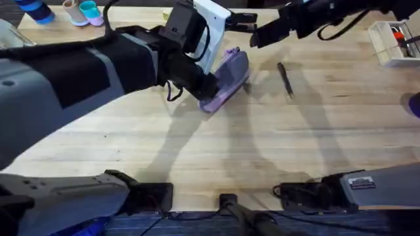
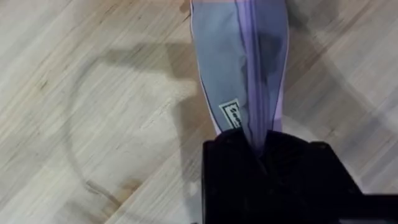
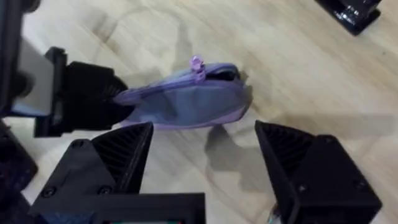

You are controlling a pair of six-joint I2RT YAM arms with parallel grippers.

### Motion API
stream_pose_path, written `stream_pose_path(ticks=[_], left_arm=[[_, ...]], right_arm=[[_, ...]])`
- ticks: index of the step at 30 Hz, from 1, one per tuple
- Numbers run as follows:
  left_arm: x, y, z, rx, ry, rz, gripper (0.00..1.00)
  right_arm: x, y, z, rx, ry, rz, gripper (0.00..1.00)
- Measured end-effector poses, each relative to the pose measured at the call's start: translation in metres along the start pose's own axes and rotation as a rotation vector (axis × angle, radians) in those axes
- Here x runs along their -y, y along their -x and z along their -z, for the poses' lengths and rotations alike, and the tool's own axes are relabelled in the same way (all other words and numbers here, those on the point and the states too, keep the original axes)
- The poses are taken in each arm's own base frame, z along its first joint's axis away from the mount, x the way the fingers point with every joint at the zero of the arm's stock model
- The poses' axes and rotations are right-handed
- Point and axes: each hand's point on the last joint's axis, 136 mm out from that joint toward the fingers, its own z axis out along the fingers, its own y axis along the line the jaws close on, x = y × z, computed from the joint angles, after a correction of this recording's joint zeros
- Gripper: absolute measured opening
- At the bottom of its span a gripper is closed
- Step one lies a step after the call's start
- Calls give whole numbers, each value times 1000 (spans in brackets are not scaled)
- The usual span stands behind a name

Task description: Unzip the bag, pick up the pens from the table one at a time and place them inside, then zip the bag closed.

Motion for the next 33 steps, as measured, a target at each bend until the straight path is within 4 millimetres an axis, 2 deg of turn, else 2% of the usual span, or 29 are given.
stream_pose_path(ticks=[5,10,21,29,33], left_arm=[[0,0,0,0,0,-34,43],[0,0,0,0,0,-43,43],[0,0,0,0,0,-47,44],[0,0,0,-1,-1,-50,44],[0,0,0,-1,-1,-50,44]], right_arm=[[9,6,-12,17,-5,14,996],[9,19,-12,70,0,46,996],[-1,23,-16,74,22,46,996],[2,31,-17,103,14,37,984],[7,34,-28,107,15,40,996]])
